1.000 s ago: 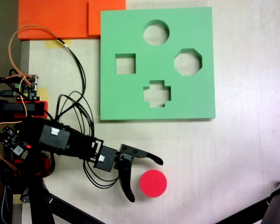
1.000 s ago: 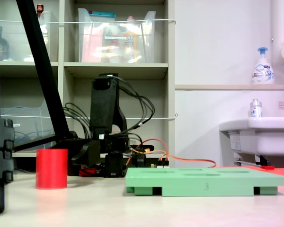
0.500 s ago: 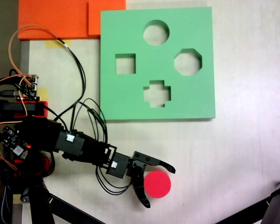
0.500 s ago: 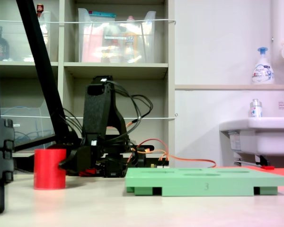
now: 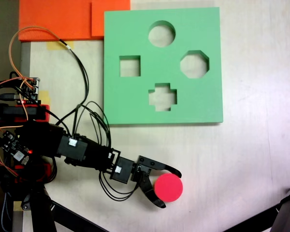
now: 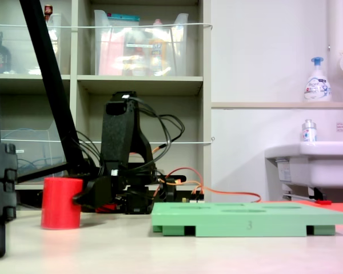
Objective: Put the cylinder block into the corresponding hole
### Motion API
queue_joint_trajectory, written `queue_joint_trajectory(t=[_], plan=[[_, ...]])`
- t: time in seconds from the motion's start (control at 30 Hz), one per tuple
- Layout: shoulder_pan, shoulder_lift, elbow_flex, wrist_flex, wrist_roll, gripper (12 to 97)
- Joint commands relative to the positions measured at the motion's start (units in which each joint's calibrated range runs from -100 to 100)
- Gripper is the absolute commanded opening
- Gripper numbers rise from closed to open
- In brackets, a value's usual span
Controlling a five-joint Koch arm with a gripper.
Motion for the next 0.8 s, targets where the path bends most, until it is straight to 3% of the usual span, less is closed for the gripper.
queue_joint_trajectory(t=[0.0,0.37,0.6,0.77], plan=[[0.05,-3.26,-0.67,5.20,-0.10,38.3],[4.44,-36.36,-6.85,-1.35,-0.05,38.1],[11.92,-65.69,-6.85,-17.53,0.05,38.3],[19.58,-73.51,0.53,-27.64,0.15,38.3]])
